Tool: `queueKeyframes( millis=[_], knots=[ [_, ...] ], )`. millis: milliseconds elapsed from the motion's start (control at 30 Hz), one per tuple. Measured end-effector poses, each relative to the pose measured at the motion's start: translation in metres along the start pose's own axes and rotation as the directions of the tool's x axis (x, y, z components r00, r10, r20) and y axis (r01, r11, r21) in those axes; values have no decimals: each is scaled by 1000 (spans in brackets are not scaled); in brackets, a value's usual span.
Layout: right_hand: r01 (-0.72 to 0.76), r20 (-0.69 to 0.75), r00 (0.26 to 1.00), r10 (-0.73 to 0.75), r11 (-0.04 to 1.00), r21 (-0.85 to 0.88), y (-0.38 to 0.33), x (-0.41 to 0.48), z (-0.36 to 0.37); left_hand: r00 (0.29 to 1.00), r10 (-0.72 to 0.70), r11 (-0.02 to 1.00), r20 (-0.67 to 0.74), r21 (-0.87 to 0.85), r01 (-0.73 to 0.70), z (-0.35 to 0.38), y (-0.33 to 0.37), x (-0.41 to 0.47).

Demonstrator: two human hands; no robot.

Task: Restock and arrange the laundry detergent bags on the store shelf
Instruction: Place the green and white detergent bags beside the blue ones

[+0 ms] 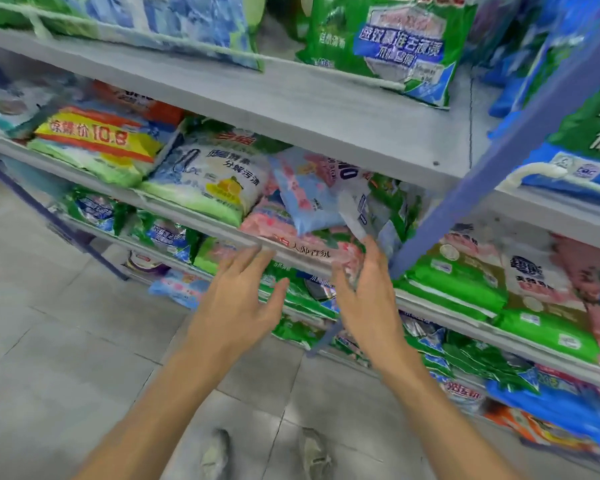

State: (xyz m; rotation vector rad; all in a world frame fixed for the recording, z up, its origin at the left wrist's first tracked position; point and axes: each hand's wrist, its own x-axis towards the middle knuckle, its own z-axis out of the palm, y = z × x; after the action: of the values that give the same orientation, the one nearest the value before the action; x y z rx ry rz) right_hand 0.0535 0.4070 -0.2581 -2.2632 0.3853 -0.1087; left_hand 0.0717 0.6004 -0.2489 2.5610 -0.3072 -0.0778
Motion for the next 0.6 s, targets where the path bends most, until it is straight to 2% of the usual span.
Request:
queueKeyframes(
  millis=[167,367,600],
  knots=[
    [-79,-156,985,75,997,-20,-1,22,34,993,114,993,39,-29,-113,0,-21,31],
    [-215,-366,907,209,976,26,10,71,53,985,169,984,26,-52,-168,2,-52,70],
    [-212,-490,855,169,977,-34,29,98,65,966,252,962,-57,-92,-257,24,-61,114]
  ],
)
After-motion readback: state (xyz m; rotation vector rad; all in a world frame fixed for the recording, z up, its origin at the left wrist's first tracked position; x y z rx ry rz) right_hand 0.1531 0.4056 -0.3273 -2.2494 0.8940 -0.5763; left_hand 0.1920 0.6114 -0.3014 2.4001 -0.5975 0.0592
